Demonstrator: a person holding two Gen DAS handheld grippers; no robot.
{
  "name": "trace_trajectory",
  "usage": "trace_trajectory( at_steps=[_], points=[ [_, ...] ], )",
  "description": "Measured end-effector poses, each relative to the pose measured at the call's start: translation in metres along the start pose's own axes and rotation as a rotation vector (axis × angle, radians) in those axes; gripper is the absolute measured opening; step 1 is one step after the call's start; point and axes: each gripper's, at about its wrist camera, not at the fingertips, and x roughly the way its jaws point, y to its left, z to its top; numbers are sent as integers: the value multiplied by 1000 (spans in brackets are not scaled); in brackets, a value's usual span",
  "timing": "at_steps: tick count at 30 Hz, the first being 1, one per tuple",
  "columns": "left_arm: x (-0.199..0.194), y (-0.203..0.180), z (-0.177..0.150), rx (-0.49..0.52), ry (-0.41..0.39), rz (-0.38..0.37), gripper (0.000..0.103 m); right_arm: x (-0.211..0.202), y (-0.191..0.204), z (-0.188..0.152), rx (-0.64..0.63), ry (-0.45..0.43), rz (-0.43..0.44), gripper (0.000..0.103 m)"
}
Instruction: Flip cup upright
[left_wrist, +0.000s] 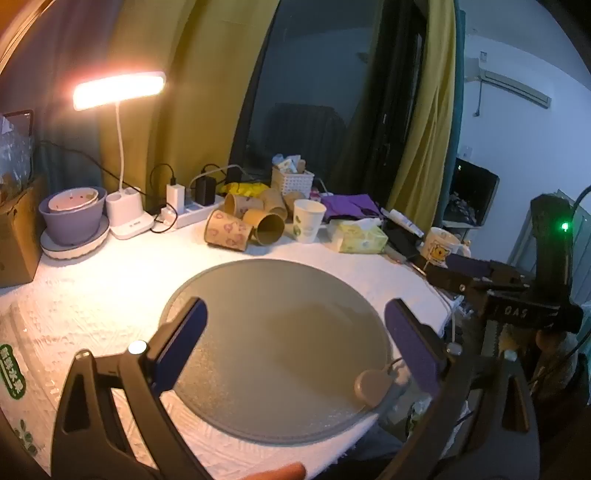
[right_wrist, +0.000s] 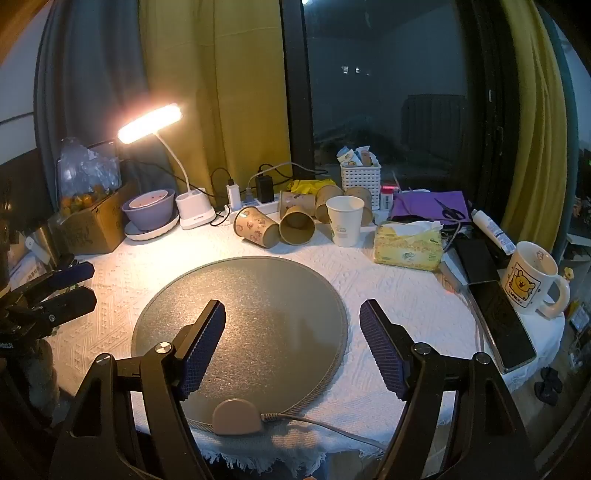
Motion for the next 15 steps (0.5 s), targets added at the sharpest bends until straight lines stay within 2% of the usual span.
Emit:
trace_trajectory(
  at_steps=[10,15],
  points=[
    [-5,14,4,-2,5,-5,98,1,0,0,1,0,0,78],
    [-1,4,1,-8,-13,5,98,0,0,1,0,0,0,78]
  ],
)
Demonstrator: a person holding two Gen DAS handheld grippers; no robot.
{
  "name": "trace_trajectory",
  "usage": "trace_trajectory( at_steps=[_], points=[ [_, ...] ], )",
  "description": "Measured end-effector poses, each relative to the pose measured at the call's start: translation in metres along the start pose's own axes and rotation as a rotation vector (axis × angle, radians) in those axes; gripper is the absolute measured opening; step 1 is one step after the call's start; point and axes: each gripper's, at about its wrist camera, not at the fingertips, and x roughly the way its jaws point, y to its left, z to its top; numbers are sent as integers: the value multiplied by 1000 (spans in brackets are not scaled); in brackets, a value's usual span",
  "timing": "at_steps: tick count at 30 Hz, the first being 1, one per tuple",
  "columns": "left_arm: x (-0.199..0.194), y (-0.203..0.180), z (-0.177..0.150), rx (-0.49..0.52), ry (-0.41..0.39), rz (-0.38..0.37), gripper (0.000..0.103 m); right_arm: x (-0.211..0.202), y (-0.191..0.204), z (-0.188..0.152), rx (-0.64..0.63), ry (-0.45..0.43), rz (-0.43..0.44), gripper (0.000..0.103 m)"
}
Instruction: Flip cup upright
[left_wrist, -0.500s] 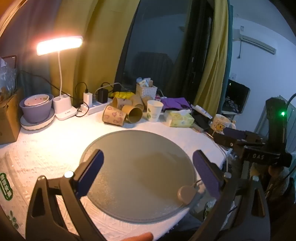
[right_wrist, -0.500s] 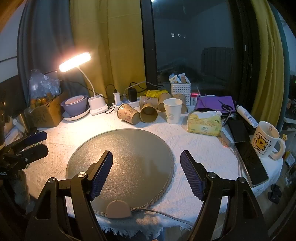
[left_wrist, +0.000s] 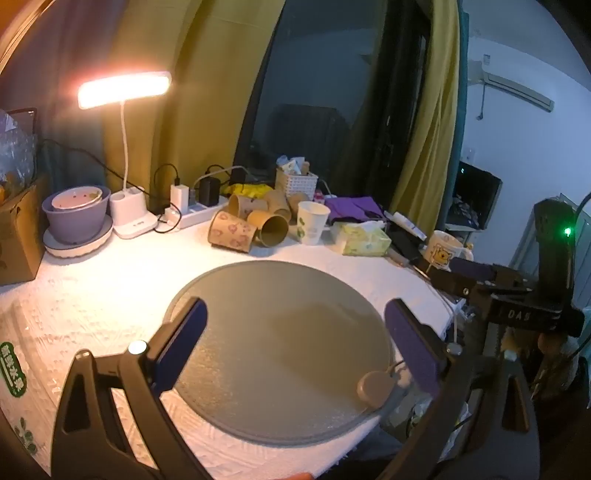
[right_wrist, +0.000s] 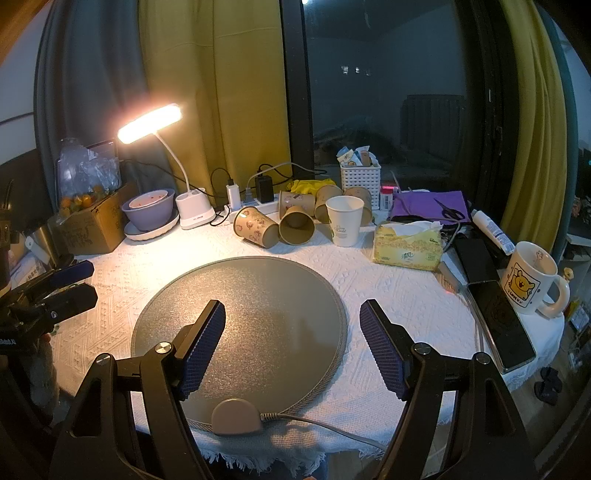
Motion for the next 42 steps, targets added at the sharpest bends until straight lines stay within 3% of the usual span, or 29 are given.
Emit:
trace_trajectory(
  at_steps=[31,42],
  points=[
    [-3,-2,-1,-6,-33,-14,98,1,1,0,-2,1,1,78],
    [18,2,12,4,32,15,98,18,0,6,-25,21,8,78]
  ],
)
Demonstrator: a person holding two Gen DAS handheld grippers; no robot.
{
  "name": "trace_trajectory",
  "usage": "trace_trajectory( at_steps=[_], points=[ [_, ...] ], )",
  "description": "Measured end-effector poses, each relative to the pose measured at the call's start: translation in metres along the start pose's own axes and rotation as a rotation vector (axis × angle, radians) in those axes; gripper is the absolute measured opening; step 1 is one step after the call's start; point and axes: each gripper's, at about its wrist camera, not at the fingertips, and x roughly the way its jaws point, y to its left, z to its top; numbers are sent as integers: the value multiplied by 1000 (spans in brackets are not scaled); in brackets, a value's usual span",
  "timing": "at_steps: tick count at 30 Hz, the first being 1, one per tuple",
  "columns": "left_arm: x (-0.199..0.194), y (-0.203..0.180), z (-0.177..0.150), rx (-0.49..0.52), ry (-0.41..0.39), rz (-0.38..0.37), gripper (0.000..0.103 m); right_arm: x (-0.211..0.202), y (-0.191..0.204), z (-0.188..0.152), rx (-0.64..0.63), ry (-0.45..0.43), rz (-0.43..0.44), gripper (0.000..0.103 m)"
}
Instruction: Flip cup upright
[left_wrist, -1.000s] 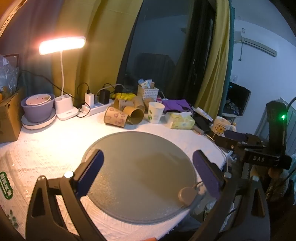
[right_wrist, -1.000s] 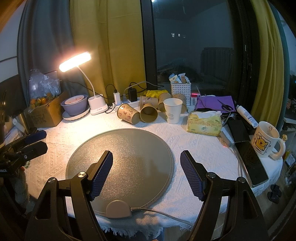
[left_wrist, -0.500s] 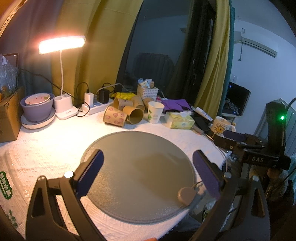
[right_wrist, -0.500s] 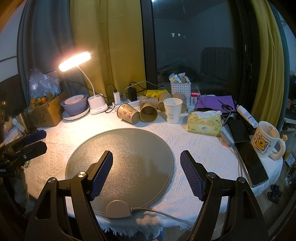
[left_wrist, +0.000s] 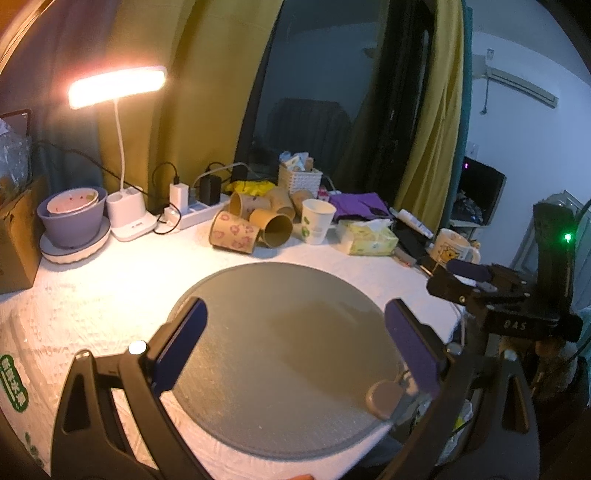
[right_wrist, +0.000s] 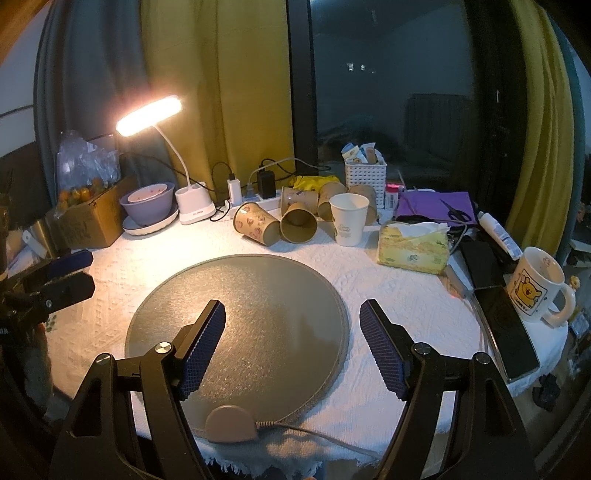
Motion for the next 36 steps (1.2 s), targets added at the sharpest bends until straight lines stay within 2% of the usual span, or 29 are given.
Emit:
trace_trajectory(
  at_steps=[13,17,25,30,36],
  points=[
    [84,33,28,-49,132,47,98,67,-17,26,-25,55,0,78],
    [115,37,36,-110,172,12,98,94,-26,35,-21,77,-1,78],
    [181,51,52,-165,244,40,98,146,-48,53,0,118,27,78],
    [216,70,60,-272,281,60,98,180,-55,67,-5,143,41,78],
    [243,89,78,-391,247,101,98,208,-57,85,-22,142,72,78]
  ],
)
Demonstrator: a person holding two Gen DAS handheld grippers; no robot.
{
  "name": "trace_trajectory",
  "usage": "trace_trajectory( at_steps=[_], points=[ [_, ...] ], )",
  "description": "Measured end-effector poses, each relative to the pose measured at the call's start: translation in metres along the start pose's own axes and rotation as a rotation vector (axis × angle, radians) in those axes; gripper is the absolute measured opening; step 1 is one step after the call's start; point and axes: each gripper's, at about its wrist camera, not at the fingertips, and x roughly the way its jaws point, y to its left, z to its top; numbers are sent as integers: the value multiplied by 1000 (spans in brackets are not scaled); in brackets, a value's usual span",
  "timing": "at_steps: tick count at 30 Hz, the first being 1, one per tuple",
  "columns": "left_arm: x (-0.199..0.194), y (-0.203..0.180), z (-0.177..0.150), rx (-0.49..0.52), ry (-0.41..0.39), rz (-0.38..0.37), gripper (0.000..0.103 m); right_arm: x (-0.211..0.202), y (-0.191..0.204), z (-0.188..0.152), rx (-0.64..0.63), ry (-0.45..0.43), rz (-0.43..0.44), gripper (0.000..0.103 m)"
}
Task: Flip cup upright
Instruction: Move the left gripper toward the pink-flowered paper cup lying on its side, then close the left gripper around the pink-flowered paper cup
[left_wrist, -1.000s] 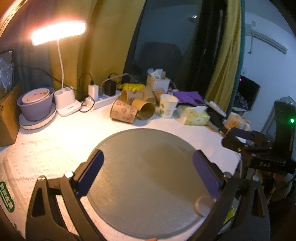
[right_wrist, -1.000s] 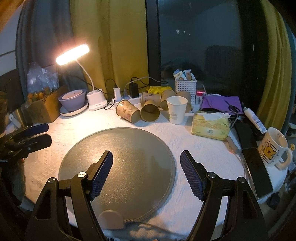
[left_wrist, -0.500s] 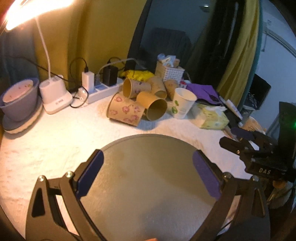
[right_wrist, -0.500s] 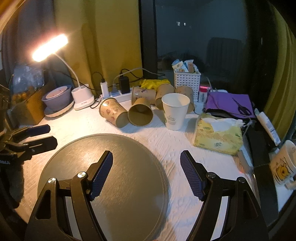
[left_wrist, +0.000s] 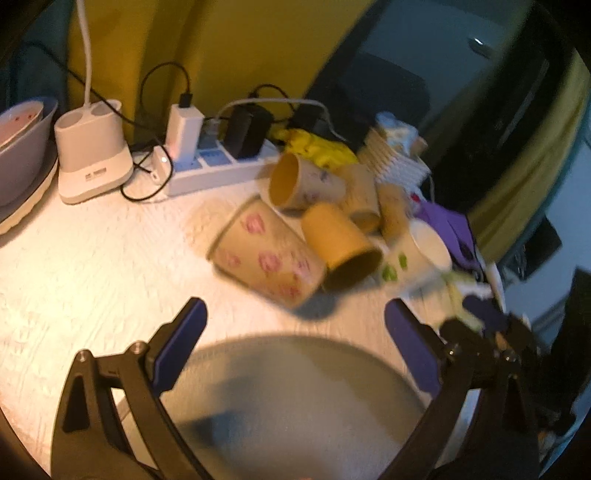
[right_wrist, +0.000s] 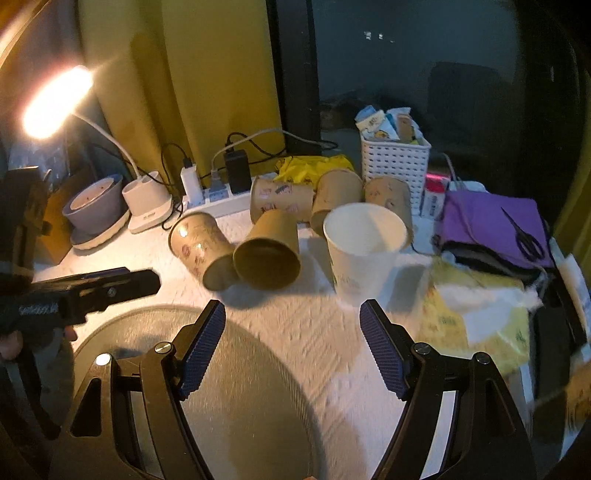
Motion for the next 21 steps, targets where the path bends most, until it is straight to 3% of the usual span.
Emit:
trace_trajectory(
  at_steps=[5,12,19,21],
  points=[
    [25,0,20,-76,-32,54,98,13,-4,13,-1,-11,25,78],
    [58,6,25,-156,-9,122,98,17,-6,19,-9,-13,52,78],
    [80,23,21,-220,71,93,97,13,-7,17,-6,-13,48,78],
    [81,24,21,-217,73,78,92,11,-7,16,-7,-13,46,78]
  ],
)
